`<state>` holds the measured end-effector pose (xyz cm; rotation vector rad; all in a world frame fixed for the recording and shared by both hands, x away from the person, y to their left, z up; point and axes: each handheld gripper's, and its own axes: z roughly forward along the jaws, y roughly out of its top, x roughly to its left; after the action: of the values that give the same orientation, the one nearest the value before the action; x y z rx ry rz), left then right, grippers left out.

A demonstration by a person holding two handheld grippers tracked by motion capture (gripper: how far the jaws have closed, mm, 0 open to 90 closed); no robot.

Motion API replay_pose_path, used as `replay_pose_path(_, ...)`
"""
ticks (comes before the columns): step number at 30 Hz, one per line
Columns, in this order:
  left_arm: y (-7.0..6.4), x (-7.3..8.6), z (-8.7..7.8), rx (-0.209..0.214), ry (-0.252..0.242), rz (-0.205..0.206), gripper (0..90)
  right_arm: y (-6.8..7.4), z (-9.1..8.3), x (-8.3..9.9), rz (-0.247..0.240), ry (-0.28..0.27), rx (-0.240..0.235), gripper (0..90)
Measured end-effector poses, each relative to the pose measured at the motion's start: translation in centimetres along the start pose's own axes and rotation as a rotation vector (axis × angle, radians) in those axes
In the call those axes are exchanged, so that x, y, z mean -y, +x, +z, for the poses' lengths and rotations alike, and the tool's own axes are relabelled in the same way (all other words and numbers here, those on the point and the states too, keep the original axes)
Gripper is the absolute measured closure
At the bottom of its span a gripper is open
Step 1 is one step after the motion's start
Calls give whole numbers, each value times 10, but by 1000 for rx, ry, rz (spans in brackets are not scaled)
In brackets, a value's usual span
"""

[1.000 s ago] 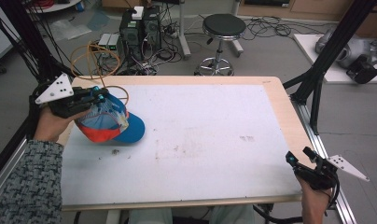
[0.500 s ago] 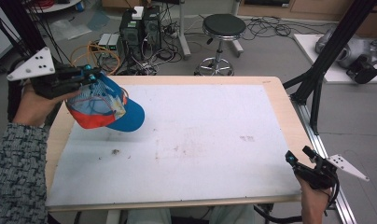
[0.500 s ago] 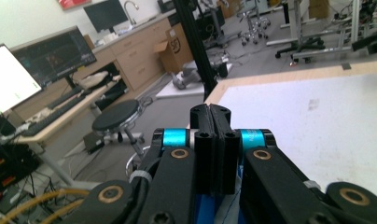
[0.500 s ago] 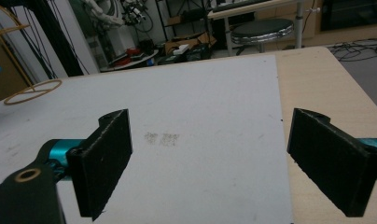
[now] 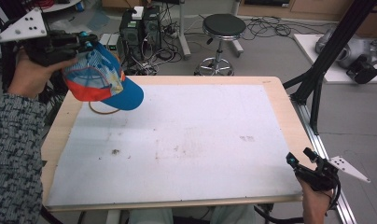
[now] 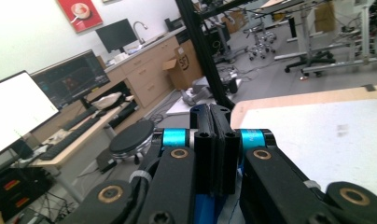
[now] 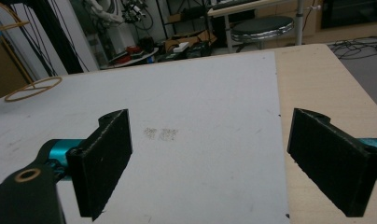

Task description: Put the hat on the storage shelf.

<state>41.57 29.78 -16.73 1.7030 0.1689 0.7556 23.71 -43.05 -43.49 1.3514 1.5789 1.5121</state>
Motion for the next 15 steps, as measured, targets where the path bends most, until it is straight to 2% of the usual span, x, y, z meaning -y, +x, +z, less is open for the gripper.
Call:
replay_pose_path(8,27,-13,5,-45,-32,28,879,1,1,-1,0,-5,1,130)
replay_pose_path(12,38,-11,8,-66,-19,24,879,2,4,-2,0,-16,-2,129)
replay_pose_path(15,46,-4,9,-89,-13,8,879,4,11,-3,2,-3,-14,129)
